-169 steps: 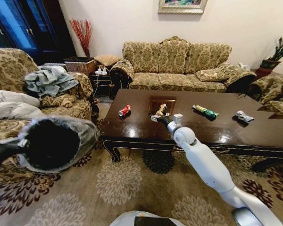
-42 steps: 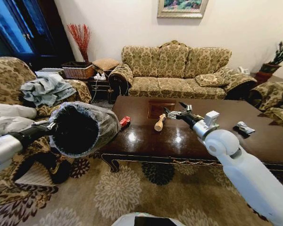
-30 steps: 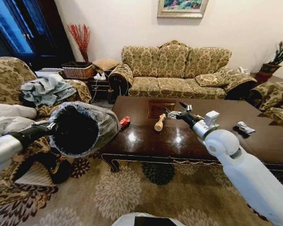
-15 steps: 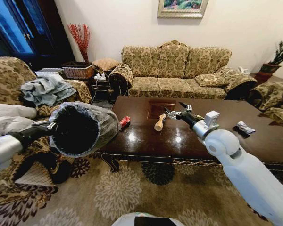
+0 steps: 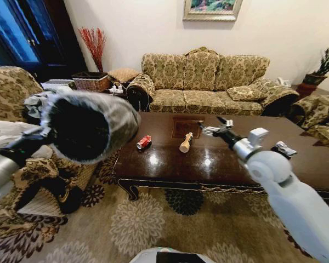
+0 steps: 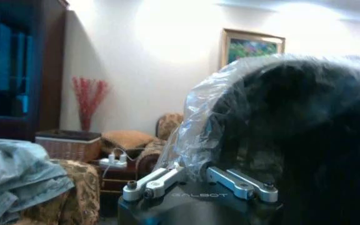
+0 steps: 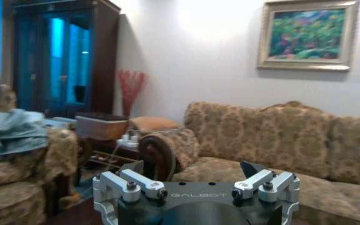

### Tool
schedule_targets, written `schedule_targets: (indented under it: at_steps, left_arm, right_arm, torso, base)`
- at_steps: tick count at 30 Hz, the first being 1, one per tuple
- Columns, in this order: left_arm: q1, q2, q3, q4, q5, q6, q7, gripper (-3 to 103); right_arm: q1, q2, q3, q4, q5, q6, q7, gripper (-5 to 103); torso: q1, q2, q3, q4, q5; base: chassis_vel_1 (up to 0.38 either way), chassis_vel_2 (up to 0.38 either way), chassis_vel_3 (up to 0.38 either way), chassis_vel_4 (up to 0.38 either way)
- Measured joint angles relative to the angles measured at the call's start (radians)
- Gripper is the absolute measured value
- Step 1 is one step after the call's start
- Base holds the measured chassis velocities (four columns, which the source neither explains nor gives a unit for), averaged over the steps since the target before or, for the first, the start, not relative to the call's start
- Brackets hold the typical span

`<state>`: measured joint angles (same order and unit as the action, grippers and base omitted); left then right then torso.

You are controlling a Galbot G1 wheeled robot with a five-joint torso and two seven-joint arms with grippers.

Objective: Move to the front of the table and place the trash on the table into the trash bin.

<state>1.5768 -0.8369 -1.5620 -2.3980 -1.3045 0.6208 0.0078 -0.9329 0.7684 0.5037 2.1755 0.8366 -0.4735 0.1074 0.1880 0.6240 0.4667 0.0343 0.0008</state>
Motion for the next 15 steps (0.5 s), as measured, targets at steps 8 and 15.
schedule_targets:
  at_steps: [8, 15]
  left_arm:
    - [0.062, 0.134, -0.040, 0.069, 0.014, 0.083, 0.091, 0]
    - [0.082, 0.263, -0.011, 0.173, 0.021, 0.114, 0.120, 0]
  right_arm:
    - [-0.126, -0.005, 0.238, 0.061, 0.024, -0.052, 0.009, 100]
    - [-0.220, -0.009, 0.415, 0.106, 0.042, -0.091, 0.015, 100]
  torso:
    - [0.000, 0.000, 0.000, 0.0002, -0.0009]
    - [0.000, 0.000, 0.000, -0.0002, -0.0007]
  base:
    - [0.000, 0.000, 0.000, 0.000]
    - [0.000, 0.000, 0.000, 0.000]
